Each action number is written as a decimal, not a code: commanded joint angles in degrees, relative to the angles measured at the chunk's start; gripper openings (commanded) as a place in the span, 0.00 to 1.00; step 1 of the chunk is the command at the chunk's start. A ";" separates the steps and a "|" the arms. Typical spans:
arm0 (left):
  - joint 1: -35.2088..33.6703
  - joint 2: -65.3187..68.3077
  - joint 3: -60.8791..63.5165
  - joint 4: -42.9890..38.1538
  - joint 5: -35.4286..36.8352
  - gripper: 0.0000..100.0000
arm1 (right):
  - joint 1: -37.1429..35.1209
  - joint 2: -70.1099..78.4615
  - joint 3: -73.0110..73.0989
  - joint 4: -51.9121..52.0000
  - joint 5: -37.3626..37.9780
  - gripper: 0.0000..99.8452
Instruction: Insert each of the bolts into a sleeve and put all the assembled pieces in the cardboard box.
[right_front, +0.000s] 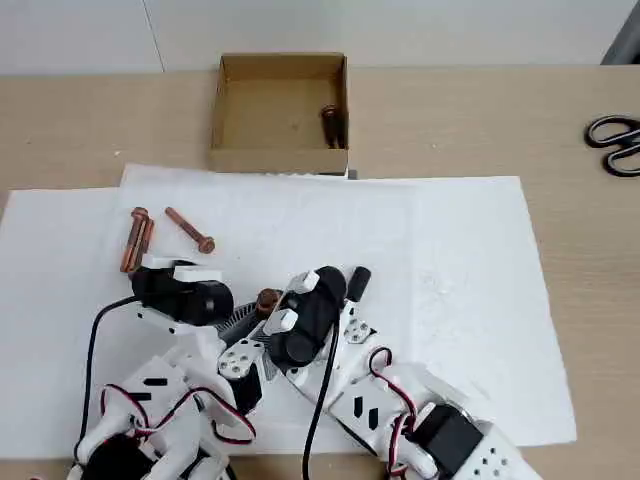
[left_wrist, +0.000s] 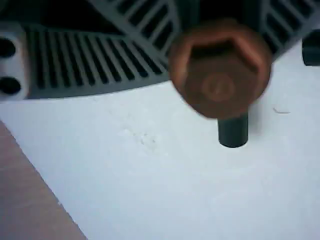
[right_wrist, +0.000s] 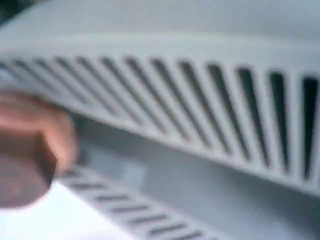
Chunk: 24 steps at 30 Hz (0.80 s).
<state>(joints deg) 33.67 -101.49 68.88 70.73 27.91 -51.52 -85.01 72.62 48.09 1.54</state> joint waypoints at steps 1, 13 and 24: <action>1.67 0.18 -0.75 0.18 -0.26 0.11 | -0.31 -0.48 -4.40 -1.19 0.53 0.00; -1.85 0.44 -2.59 1.58 -2.55 0.24 | -0.31 -0.22 -3.96 -1.19 0.35 0.00; -12.22 0.44 -6.73 2.46 -14.42 0.24 | -0.31 -0.48 -1.49 -1.45 0.26 0.00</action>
<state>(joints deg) 22.59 -101.49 64.57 72.04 14.64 -51.43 -84.92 72.62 48.09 1.71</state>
